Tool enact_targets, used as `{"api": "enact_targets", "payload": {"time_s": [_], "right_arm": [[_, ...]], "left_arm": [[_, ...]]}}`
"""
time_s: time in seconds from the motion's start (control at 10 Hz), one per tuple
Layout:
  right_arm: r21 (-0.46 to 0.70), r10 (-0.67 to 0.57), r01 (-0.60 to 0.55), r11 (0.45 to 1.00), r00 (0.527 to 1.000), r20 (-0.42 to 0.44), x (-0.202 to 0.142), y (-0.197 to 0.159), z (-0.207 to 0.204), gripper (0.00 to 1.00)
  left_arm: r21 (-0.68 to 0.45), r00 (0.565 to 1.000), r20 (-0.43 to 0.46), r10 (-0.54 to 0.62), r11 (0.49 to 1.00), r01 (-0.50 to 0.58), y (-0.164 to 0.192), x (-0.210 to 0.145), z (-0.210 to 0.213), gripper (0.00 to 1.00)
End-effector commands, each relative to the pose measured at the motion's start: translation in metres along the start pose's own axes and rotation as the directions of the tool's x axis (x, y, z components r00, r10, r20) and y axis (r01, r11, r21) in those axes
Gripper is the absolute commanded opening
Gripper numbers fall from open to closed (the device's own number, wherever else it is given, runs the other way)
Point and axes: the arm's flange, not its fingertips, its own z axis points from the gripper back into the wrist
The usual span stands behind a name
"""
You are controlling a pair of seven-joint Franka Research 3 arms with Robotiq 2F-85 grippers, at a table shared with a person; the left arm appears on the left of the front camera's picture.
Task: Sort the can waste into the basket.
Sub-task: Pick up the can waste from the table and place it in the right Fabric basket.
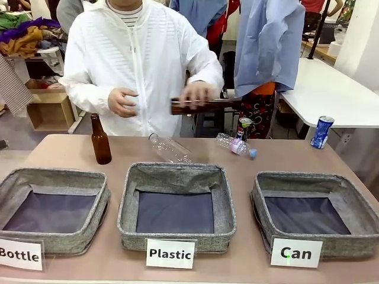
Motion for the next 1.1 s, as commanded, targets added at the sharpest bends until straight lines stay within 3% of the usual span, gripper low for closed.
{"api": "enact_targets", "payload": {"time_s": [0.0,0.1,0.5,0.7,0.9,1.0], "right_arm": [[-0.073,-0.041,0.04,0.997,0.999,-0.022,0.028,-0.013,-0.039,1.0],[0.0,0.0,0.0,1.0,1.0,0.0,0.0,0.0,0.0,1.0],[-0.018,0.001,-0.001,1.0,1.0,-0.005,0.007,-0.004,-0.01,1.0],[0.138,0.079,-0.091,0.986,0.992,0.095,0.053,-0.049,-0.036,1.0],[0.188,0.246,-0.274,0.943,0.956,0.16,0.069,-0.107,-0.063,1.0],[0.187,0.3,-0.336,0.923,0.933,0.2,0.071,-0.124,-0.069,1.0]], "left_arm": [[-0.009,1.0,-0.004,0.01,1.0,-0.01,-0.005,0.001,0.001,1.0],[-0.009,1.0,-0.004,0.01,1.0,-0.01,-0.005,0.001,0.001,1.0],[-0.009,1.0,-0.004,0.01,1.0,-0.01,-0.005,0.001,0.001,1.0],[-0.009,1.0,-0.004,0.01,1.0,-0.01,-0.005,0.001,0.001,1.0],[0.0,1.0,0.001,-0.001,1.0,0.001,0.0,0.0,0.0,1.0],[-0.1,0.998,0.054,-0.032,0.994,0.038,-0.032,0.026,0.033,1.0]]}}
